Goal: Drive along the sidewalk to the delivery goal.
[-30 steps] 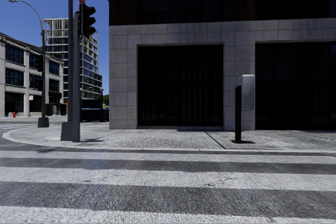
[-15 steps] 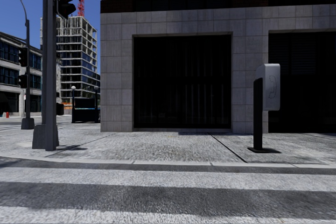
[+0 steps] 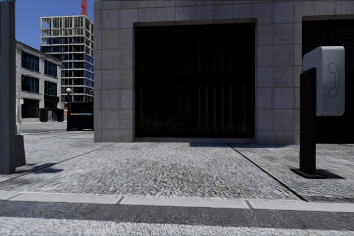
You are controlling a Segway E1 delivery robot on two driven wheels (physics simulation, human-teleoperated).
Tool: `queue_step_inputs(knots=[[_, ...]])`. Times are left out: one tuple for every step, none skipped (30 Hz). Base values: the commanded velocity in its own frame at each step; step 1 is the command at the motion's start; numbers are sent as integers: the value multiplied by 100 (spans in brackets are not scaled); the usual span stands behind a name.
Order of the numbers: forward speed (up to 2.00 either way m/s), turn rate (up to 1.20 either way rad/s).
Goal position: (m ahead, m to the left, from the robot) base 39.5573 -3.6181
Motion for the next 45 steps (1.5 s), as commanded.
queue_step_inputs(knots=[[179, 0], [177, 0], [175, 0], [172, 0], [169, 0], [169, 0], [168, 0], [168, 0], [168, 0], [168, 0], [168, 0], [168, 0], [168, 0], [168, 0], [168, 0], [168, 0], [168, 0], [168, 0], [168, 0], [168, 0], [168, 0], [168, 0], [168, 0], [168, 0], [168, 0], [168, 0], [168, 0], [168, 0], [168, 16], [168, 29], [168, 29], [168, 42], [168, 61], [168, 70], [168, 75], [168, 75], [168, 90], [168, 103], [168, 112], [168, 120], [168, 120], [168, 120], [168, 120], [168, 120], [168, 120]])
